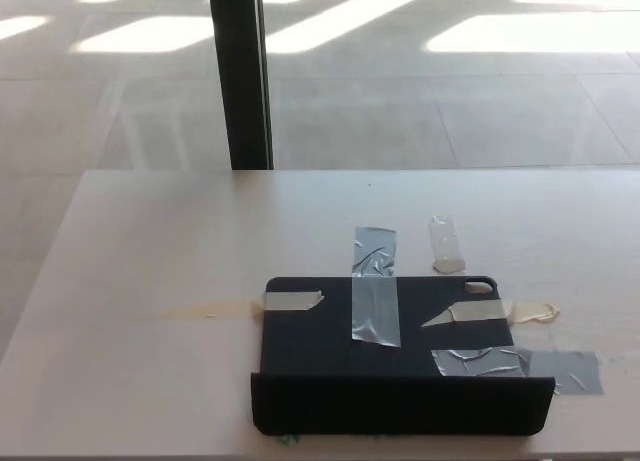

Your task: The robot uses its right hand to open a folded tablet cover kept in the middle of the desk

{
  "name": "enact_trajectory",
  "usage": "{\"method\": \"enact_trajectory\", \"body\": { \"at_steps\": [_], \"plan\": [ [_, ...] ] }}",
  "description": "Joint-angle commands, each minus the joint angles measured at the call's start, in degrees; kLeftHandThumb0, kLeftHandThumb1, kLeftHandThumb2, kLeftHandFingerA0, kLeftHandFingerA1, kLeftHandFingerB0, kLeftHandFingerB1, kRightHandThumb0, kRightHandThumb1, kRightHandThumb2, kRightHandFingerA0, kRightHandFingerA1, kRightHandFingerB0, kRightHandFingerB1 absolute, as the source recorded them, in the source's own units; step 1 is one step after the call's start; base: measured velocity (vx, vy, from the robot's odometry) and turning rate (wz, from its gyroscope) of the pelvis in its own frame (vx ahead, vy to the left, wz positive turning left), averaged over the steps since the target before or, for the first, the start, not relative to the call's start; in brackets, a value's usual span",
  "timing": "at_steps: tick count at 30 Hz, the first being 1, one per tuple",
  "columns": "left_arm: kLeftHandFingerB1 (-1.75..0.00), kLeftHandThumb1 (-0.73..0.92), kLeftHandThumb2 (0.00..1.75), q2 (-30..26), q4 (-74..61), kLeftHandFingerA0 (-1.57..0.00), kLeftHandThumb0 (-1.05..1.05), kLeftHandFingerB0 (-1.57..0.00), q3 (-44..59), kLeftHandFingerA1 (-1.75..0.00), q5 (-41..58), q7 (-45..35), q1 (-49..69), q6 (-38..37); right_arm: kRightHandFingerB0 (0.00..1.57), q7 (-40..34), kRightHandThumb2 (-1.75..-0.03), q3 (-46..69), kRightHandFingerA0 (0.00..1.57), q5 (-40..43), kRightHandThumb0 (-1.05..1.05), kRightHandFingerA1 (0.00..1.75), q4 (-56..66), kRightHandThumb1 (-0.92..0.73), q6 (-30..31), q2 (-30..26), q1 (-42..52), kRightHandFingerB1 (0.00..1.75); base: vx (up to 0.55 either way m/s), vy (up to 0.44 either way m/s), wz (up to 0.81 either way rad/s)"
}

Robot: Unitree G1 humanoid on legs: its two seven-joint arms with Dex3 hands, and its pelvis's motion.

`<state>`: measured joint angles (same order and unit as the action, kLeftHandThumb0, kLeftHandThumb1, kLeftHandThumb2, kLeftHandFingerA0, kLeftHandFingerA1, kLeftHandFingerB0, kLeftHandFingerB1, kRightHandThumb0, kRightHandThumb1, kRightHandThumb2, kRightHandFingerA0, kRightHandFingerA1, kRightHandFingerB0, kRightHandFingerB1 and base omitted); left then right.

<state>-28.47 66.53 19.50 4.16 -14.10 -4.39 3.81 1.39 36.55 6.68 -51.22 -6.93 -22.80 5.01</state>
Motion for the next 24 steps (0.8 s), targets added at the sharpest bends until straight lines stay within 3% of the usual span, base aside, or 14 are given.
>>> {"method": "enact_trajectory", "body": {
  "at_steps": [1,6,8,12,13,14,15,16,17,18,20,21,22,24],
  "plan": [
    [-0.98,0.6,0.7,-3.0,3.7,-0.5,-0.96,-0.34,3.9,-1.13,4.8,-7.2,-1.9,0.4,0.38,3.2,-0.64,6.2,0.53,9.0,-0.84,1.22,7.5,-0.67,-4.8,-2.5,-0.5,0.65,0.0,0.0,0.0],
    [-0.99,0.6,0.69,-3.1,4.8,-0.52,-0.97,-0.34,4.3,-1.15,4.2,-7.3,-2.3,0.1,0.3,6.5,-0.62,6.7,0.45,12.4,-0.75,1.15,18.5,-0.73,-2.1,-2.4,-4.7,0.56,0.0,0.0,0.0],
    [-0.97,0.6,0.7,-2.9,4.8,-0.5,-0.97,-0.32,4.0,-1.12,3.8,-7.4,-2.5,-0.2,0.31,4.7,-0.62,6.5,0.42,12.9,-0.73,1.02,23.6,-0.74,-0.4,-2.3,-7.0,0.47,0.0,0.0,0.0],
    [-0.98,0.59,0.69,-2.5,5.0,-0.5,-0.98,-0.32,4.4,-1.13,4.0,-7.6,-2.9,0.1,0.37,1.2,-0.62,3.7,0.41,12.0,-0.72,0.93,35.3,-0.75,2.9,-2.2,-12.8,0.5,0.0,0.0,0.0],
    [-0.86,0.45,1.05,-2.6,5.0,-0.62,-0.92,-0.37,4.2,-1.02,3.8,-7.5,-2.9,-0.1,0.41,0.1,-0.62,2.1,0.45,10.2,-0.73,0.84,37.7,-0.75,3.0,-2.1,-14.6,0.45,0.0,0.0,0.0],
    [-0.88,0.45,1.04,-2.8,5.0,-0.63,-0.94,-0.39,4.2,-1.04,3.7,-7.4,-2.8,0.0,0.43,0.0,-0.62,0.4,0.45,8.8,-0.74,0.76,39.6,-0.76,2.9,-1.9,-16.1,0.42,0.0,0.0,0.0],
    [-0.98,0.61,0.7,-2.8,4.8,-0.52,-0.98,-0.35,3.7,-1.12,3.2,-7.3,-2.6,-0.6,0.44,-0.1,-0.63,-1.1,0.42,8.5,-0.72,0.71,41.8,-0.75,4.5,-1.9,-17.6,0.39,0.0,0.0,0.0],
    [-0.98,0.6,0.71,-2.8,4.9,-0.51,-1.0,-0.34,3.8,-1.12,3.2,-7.5,-2.5,-0.6,0.35,0.9,-0.76,-2.9,0.36,7.4,-0.8,0.65,43.2,-0.64,5.1,-2.5,-18.7,0.41,0.0,0.0,0.0],
    [-0.99,0.61,0.7,-2.7,4.7,-0.54,-0.98,-0.34,3.9,-1.15,3.4,-7.5,-2.5,-0.6,0.3,2.4,-0.64,-5.3,0.33,5.5,-0.78,0.59,44.8,-0.78,5.2,-3.5,-19.5,0.34,0.0,0.0,0.0],
    [-0.98,0.61,0.7,-2.7,4.6,-0.53,-0.98,-0.33,4.0,-1.16,3.5,-7.6,-2.5,-0.4,0.27,4.5,-0.78,-7.3,0.31,5.5,-0.85,0.65,46.3,-0.65,5.4,-4.1,-20.6,0.41,0.0,0.0,0.0],
    [-0.98,0.6,0.69,-2.7,4.6,-0.53,-0.98,-0.33,4.3,-1.16,3.7,-7.5,-2.6,0.0,0.3,4.9,-0.75,-10.1,0.34,4.8,-0.82,0.6,50.5,-0.65,8.6,-4.4,-21.3,0.39,0.0,0.0,0.0],
    [-0.99,0.61,0.7,-2.7,4.6,-0.52,-0.97,-0.34,4.2,-1.15,3.7,-7.7,-2.6,0.0,0.31,6.3,-0.63,-12.1,0.31,5.1,-0.68,0.53,52.6,-0.77,10.2,-4.7,-22.2,0.33,0.0,0.0,0.0],
    [-0.97,0.6,0.7,-2.7,4.7,-0.51,-0.96,-0.33,4.5,-1.13,4.0,-7.7,-2.3,0.2,0.28,8.4,-0.69,-16.1,0.35,2.6,-0.79,0.62,52.4,-0.68,7.7,-4.6,-24.5,0.36,0.0,0.0,0.0],
    [-0.97,0.6,0.69,-2.7,4.9,-0.51,-0.95,-0.34,4.6,-1.12,3.9,-7.5,-2.3,0.1,0.3,10.0,-0.63,-18.7,0.34,2.0,-0.85,0.66,53.3,-0.76,9.2,-5.4,-25.5,0.32,0.0,0.0,0.0]
  ]
}}
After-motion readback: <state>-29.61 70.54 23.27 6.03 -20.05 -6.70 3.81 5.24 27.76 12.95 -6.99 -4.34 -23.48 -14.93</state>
